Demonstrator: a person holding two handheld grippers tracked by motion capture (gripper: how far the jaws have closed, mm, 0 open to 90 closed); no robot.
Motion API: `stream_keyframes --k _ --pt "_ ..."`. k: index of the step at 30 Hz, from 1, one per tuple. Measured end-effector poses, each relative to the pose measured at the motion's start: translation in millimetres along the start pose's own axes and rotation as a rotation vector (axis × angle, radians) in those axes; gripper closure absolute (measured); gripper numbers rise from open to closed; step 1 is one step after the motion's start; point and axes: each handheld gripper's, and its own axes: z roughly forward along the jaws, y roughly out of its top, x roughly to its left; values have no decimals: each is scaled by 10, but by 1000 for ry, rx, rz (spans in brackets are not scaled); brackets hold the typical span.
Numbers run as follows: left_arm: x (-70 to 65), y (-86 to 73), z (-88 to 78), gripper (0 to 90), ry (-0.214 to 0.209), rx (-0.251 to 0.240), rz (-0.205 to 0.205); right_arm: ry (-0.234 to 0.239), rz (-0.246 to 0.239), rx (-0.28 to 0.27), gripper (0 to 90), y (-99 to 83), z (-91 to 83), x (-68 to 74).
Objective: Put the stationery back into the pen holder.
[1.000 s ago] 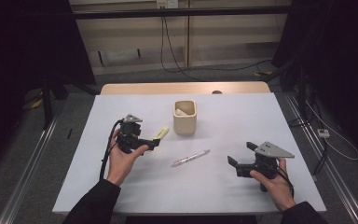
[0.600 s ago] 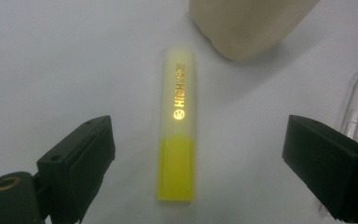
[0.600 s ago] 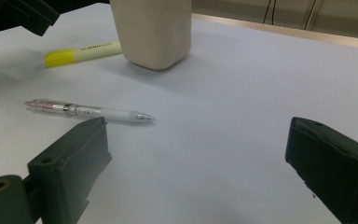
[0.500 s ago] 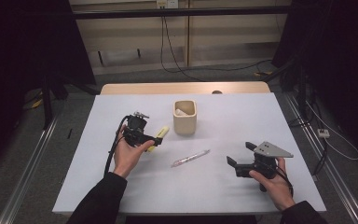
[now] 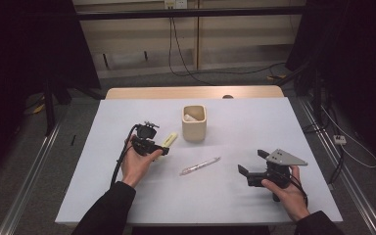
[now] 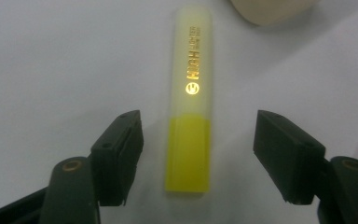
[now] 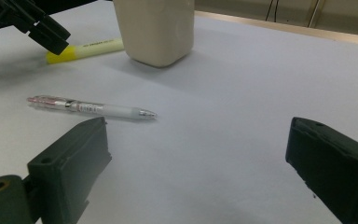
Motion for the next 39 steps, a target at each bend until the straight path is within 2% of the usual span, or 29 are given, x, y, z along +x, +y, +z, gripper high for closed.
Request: stream_keyframes --k 6,12,21,26,39 --pt "-15 -18 44 445 -5 39 17 -2 -4 3 61 0 1 11" --pt "-14 -24 78 501 -4 53 20 -2 -2 2 61 -2 0 9" --pt "-29 -24 82 601 42 64 58 -1 -2 3 61 -2 -1 10" --pt "-65 -25 92 612 70 68 76 -2 -2 2 61 -2 0 9" --pt "-86 -9 95 670 81 83 46 0 -2 2 61 -1 -2 11"
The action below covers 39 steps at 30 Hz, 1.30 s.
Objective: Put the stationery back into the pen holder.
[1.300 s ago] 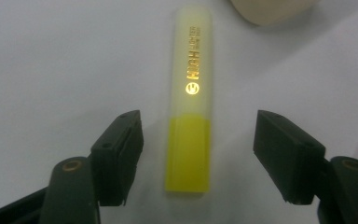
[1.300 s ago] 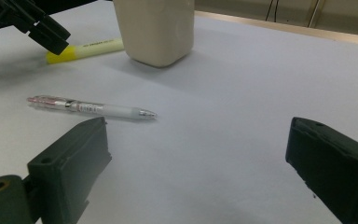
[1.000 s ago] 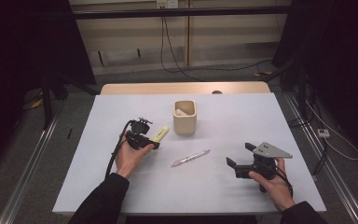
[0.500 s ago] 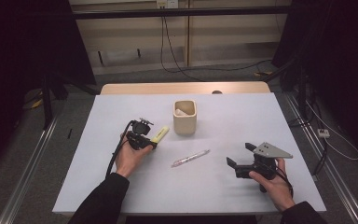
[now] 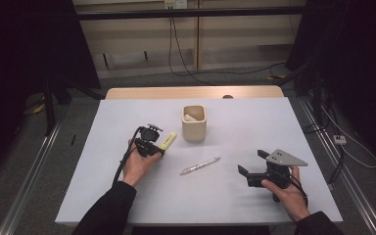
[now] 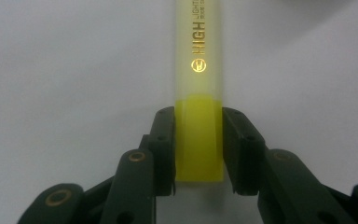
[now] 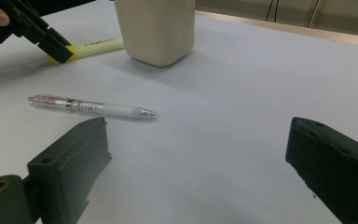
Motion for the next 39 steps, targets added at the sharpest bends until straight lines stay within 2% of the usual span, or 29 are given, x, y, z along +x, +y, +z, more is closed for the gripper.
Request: stream_keyframes --k 6,14,22,27,28,32,34,37,39 --pt "7 0 -5 673 -5 -6 -18 2 1 0 61 0 1 1" --pt "43 -7 -34 673 -23 -17 -15 3 1 0 60 -1 3 0" --pt "116 -31 -154 673 -42 -62 -24 3 0 3 60 -3 21 10" --pt "113 -46 -221 673 -44 -77 7 4 0 2 60 -3 23 9" --pt "111 -46 -226 673 -49 -84 20 4 1 2 60 -3 22 7" --pt "111 -41 -230 673 -71 -86 31 5 2 3 59 -1 23 3" --pt "105 -49 -261 673 -84 -92 41 6 0 6 58 -1 27 6" --pt "89 -90 -326 673 -79 -95 67 8 -2 6 54 -1 34 14" --pt "97 -132 -366 673 -102 -108 79 9 3 9 53 -2 39 14"
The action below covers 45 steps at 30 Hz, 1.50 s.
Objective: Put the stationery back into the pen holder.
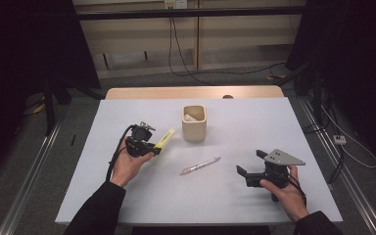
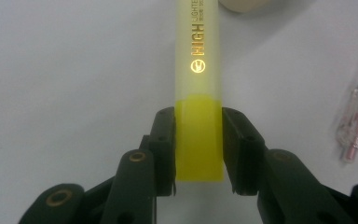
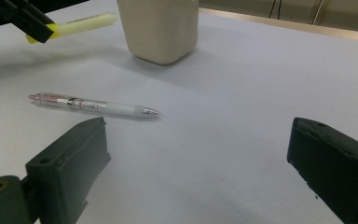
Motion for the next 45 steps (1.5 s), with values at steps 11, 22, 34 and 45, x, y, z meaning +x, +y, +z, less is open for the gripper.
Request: stream_keyframes --k 11,22,34,45 --pt "-127 -114 -100 672 -73 -17 64 22 -20 8 45 10 68 70" --pt "-274 -140 -139 672 -135 -29 114 35 -44 1 43 44 122 183" --pt "-390 -136 -116 672 -194 -23 159 51 -88 8 44 76 210 312" --pt "-549 -99 -127 672 -242 -26 202 86 -164 17 44 119 299 504"
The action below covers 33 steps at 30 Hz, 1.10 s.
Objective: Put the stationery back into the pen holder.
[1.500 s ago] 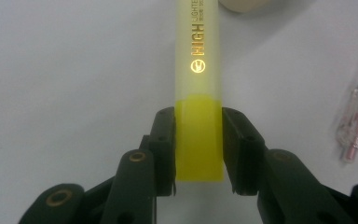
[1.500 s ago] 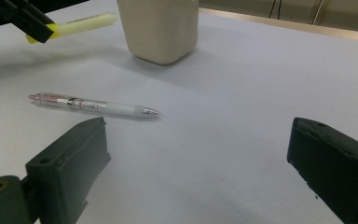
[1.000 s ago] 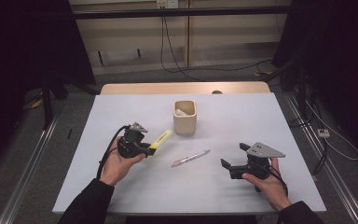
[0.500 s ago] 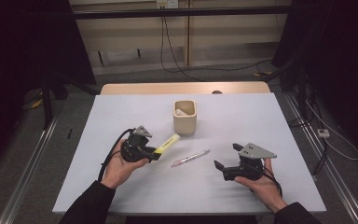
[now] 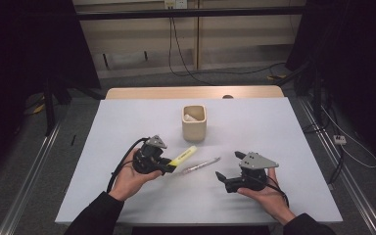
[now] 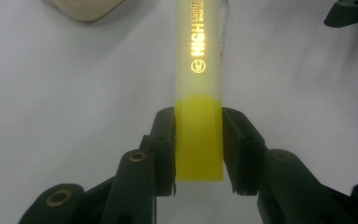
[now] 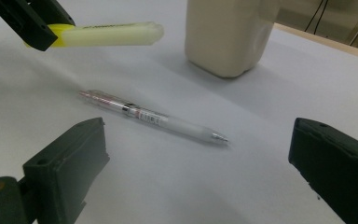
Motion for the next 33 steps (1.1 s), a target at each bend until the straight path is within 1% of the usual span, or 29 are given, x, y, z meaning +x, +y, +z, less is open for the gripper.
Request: stream_keyframes --k 5,6,7,8,9,11,13,15,16,19,20,21,22,23,24,25,26,28,30,31,33 --pt "-32 12 19 672 -9 5 9 11 -38 6 44 29 50 87" --pt "-43 15 21 672 0 10 10 14 -49 8 45 36 62 106" --pt "-44 15 27 672 -13 7 9 13 -66 10 47 43 72 123" --pt "-49 17 30 672 -15 9 10 12 -77 11 48 51 82 144" --pt "-53 19 34 672 -23 9 11 10 -90 14 48 61 90 161" --pt "-65 27 35 672 -26 15 15 7 -119 17 49 81 106 195" --pt "-85 37 30 672 -33 19 20 -10 -152 19 49 106 115 230" --pt "-102 53 25 672 -38 25 34 -9 -162 16 49 135 118 253" --pt "-119 61 30 672 -42 20 27 -9 -168 13 49 150 120 259" --pt "-142 100 34 672 -45 29 48 -21 -193 12 49 194 132 275" --pt "-151 112 36 672 -44 28 48 -24 -207 14 49 205 138 281" --pt "-148 126 34 672 -45 33 57 -28 -228 21 49 212 144 287" --pt "-153 139 40 672 -43 28 49 -32 -250 24 49 217 153 296" --pt "-139 153 39 672 -45 35 60 -31 -271 28 49 222 163 304" --pt "-136 167 50 672 -46 35 54 -30 -292 35 49 230 172 309" --pt "-130 180 59 672 -44 44 58 -36 -313 41 49 243 183 314" --pt "-134 191 75 672 -44 42 51 -43 -336 54 49 265 194 319" --pt "-134 213 93 672 -51 56 66 -38 -356 56 55 319 214 333" --pt "-147 233 112 672 -56 60 72 -60 -373 38 57 341 234 348" --pt "-154 248 120 672 -61 60 71 -66 -378 40 58 338 247 352" --pt "-171 287 136 672 -62 60 73 -77 -408 58 64 315 273 359"
